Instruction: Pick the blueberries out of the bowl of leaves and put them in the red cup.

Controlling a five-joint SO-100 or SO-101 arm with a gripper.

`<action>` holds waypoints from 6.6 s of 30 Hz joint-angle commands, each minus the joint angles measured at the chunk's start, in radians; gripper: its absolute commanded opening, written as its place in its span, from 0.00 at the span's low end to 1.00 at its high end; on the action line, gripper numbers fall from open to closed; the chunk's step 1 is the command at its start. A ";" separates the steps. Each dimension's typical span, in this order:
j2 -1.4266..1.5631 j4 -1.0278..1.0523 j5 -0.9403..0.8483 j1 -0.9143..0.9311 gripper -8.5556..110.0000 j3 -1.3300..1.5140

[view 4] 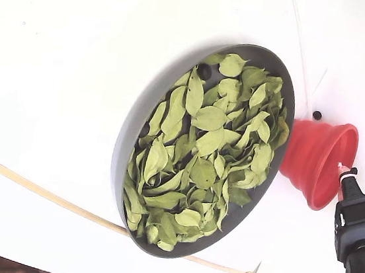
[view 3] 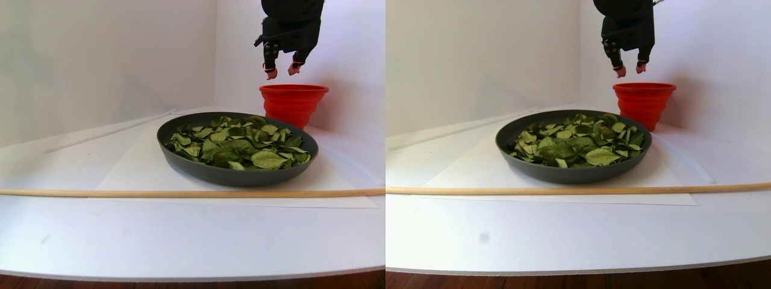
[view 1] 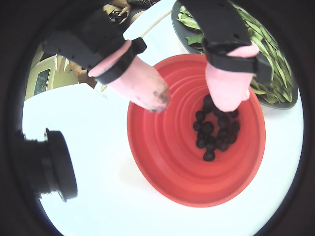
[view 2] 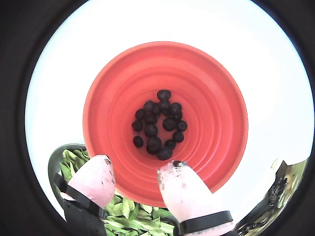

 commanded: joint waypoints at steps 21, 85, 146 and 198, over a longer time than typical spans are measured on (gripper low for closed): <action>0.236 0.014 0.003 -0.077 0.20 0.071; 0.408 0.198 0.003 -0.367 0.20 0.318; 0.084 -0.037 0.014 -0.482 0.21 0.345; -0.155 -0.147 0.069 -0.506 0.21 0.152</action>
